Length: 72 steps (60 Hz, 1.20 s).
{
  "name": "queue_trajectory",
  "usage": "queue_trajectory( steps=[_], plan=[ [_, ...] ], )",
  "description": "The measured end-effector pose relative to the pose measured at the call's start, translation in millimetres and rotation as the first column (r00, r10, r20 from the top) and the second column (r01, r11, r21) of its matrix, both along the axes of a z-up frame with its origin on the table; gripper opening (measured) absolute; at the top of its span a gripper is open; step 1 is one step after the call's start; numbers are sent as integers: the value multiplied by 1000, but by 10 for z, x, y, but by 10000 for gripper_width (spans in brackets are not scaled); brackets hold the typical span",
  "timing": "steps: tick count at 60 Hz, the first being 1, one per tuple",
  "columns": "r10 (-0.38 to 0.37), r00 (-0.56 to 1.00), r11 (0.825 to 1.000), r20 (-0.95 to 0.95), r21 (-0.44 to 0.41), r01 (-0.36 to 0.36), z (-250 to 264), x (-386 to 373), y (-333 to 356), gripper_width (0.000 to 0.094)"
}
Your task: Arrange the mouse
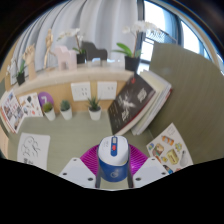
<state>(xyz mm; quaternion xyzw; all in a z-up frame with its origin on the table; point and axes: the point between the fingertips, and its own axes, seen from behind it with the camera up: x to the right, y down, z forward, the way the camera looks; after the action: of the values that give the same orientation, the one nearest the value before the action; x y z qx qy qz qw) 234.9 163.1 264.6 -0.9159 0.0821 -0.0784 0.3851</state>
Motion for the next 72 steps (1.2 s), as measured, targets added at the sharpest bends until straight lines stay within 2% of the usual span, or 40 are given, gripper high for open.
queue_trajectory(
  steps=[1, 2, 8, 12, 17, 20, 25, 33, 41, 48, 50, 53, 58, 63, 66, 72],
  plan=[
    [-5, 1000, 1000, 4, 24, 5, 220, -83, 49, 369],
    [-13, 1000, 999, 10, 53, 13, 118, -30, 184, 369],
    [-12, 1000, 981, 14, 194, 9, 1230, -727, 417, 368],
    [19, 1000, 963, 4, 269, -19, 1736, -1331, 582, 367],
    [75, 997, 947, -12, 315, -67, 2097, -2160, 783, 366],
    [117, 993, 944, -18, 313, -106, 1946, -2639, 931, 367],
    [176, 983, 953, -47, 260, -158, 1542, -3439, 1031, 364],
    [225, 971, 972, -81, 84, -218, 81, -4239, 1167, 365],
    [216, 969, 972, -119, -71, -225, -1090, -4584, 905, 366],
    [167, 973, 971, -162, -145, -191, -1599, -4640, 625, 368],
    [172, 974, 977, -145, -101, -188, -1633, -4680, 686, 366],
    [189, 974, 975, -120, -98, -202, -1604, -4633, 603, 398],
    [197, 972, 973, -126, -97, -209, -1605, -4630, 571, 471],
    [182, 973, 970, -143, -134, -202, -1591, -4589, 528, 548],
    [159, 978, 977, -133, -122, -175, -1417, -4497, 541, 654],
    [148, 982, 987, -119, -42, -154, -741, -4414, 544, 736]
  ],
)
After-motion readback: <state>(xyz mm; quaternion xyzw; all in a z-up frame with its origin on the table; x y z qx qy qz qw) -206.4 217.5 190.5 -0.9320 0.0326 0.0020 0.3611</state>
